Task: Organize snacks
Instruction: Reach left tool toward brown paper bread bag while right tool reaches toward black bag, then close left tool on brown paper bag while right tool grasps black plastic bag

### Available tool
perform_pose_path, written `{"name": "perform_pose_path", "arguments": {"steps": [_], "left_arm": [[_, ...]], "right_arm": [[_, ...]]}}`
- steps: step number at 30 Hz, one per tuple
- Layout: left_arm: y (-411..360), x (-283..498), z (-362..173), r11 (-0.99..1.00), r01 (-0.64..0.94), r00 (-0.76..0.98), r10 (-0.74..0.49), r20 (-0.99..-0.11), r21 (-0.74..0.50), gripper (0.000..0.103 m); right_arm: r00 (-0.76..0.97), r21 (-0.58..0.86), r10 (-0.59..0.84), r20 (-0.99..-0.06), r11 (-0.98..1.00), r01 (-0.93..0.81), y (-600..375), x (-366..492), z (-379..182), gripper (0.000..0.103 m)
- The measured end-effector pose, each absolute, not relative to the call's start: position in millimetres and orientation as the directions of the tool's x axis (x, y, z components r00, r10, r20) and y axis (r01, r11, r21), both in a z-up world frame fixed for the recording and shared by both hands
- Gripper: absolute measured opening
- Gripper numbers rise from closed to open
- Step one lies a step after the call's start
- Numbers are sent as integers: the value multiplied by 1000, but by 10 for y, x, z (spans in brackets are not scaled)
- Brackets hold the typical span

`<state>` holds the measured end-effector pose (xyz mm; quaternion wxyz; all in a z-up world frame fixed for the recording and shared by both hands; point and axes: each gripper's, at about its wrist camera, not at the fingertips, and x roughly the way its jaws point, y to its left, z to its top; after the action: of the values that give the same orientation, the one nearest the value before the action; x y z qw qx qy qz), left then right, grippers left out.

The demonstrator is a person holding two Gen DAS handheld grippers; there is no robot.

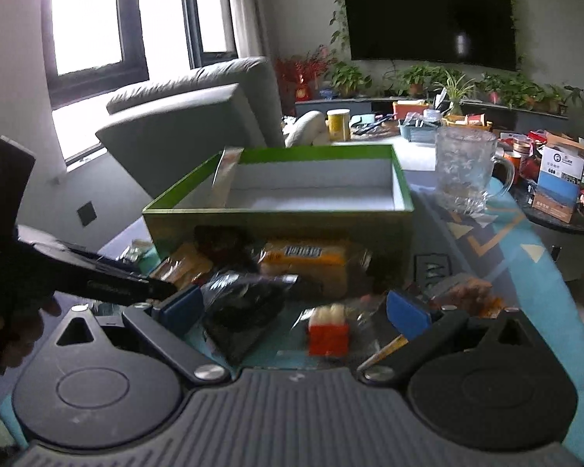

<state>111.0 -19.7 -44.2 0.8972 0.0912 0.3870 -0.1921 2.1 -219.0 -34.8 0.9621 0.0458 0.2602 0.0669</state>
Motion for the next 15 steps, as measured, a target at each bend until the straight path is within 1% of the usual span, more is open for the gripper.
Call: {"name": "perform_pose_path", "arguments": {"steps": [5,8,11,15], "left_arm": [[-214,1085,-457,900,433,635,-271,-723,43,57],[-218,1084,-473,898,437,632,-273,-725,44,59],[-222,1058,-499,896,440,639,-270,-720,55,59],[-191,1033,-497,894,445,648,-283,-707,51,42]], "right_arm": [[844,133,158,-513,986,-104,-2147,19,-392,85],[842,131,160,-515,986,-107,-2133,17,-390,85],[838,133,162,-521,985,-108,-2114,20,-398,85],[831,137,168,-531,984,-112,-2083,32,-429,85]]}}
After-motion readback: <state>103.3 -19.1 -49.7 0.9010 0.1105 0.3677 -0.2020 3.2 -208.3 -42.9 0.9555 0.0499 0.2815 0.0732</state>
